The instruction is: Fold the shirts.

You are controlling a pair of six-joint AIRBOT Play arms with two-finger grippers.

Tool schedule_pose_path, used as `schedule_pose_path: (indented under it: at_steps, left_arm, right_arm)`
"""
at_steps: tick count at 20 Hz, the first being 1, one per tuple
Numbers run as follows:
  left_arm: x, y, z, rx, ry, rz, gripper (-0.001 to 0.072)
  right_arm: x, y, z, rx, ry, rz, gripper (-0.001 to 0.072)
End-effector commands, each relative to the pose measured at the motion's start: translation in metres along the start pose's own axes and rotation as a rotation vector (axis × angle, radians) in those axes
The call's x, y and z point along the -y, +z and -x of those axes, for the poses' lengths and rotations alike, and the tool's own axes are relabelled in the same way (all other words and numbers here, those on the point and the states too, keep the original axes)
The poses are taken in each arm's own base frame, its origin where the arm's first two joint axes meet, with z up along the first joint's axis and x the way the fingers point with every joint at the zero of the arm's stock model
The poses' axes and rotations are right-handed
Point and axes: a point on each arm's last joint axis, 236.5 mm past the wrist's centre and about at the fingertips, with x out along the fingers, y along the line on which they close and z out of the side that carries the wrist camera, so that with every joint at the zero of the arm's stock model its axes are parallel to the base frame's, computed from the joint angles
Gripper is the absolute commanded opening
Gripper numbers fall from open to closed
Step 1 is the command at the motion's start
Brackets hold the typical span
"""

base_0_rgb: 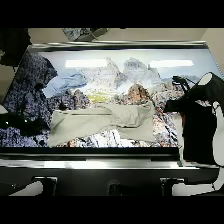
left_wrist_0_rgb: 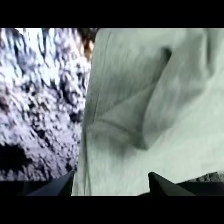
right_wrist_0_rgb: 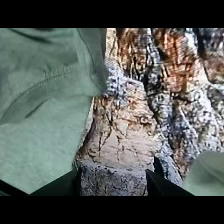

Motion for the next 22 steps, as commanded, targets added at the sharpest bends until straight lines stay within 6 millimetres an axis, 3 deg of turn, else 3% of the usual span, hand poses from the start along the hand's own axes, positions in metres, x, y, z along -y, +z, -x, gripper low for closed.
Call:
schedule_pose_path:
  at_steps: [1,2,4,9,12,15,19,22]
  left_arm:
    - [-0.004,-0.050,-0.031,-0.003,-0.020,0.014,0.0539]
    - [0.001,-0.058,-0.037,-0.019,-0.046,0.029,0.0539]
    - [0.011,-0.072,-0.044,-0.063,-0.092,0.045,0.0449]
    - [0.003,-0.070,-0.034,-0.053,-0.051,0.023,0.0448]
    - [-0.010,-0.080,-0.025,-0.082,0.002,0.012,0.0448]
    - [-0.007,-0.086,-0.019,-0.072,0.002,0.017,0.0449]
    - [0.003,-0.084,-0.048,-0.022,-0.079,0.108,0.0448]
    - [0.003,-0.069,-0.056,0.057,-0.094,0.152,0.0443]
  right_arm:
    - [-0.007,-0.023,-0.006,-0.075,0.052,0.033,0.0510]
    - [-0.010,-0.023,-0.009,-0.080,0.054,0.040,0.0510]
    - [-0.012,-0.025,-0.014,-0.093,0.054,0.055,0.0510]
    - [-0.015,-0.035,-0.022,-0.125,0.070,0.057,0.0509]
    - [-0.015,-0.035,-0.022,-0.126,0.071,0.057,0.0508]
    - [-0.015,-0.035,-0.022,-0.125,0.071,0.057,0.0508]
    - [-0.016,-0.036,-0.022,-0.129,0.074,0.057,0.0505]
    - [-0.017,-0.038,-0.022,-0.136,0.078,0.057,0.0500]
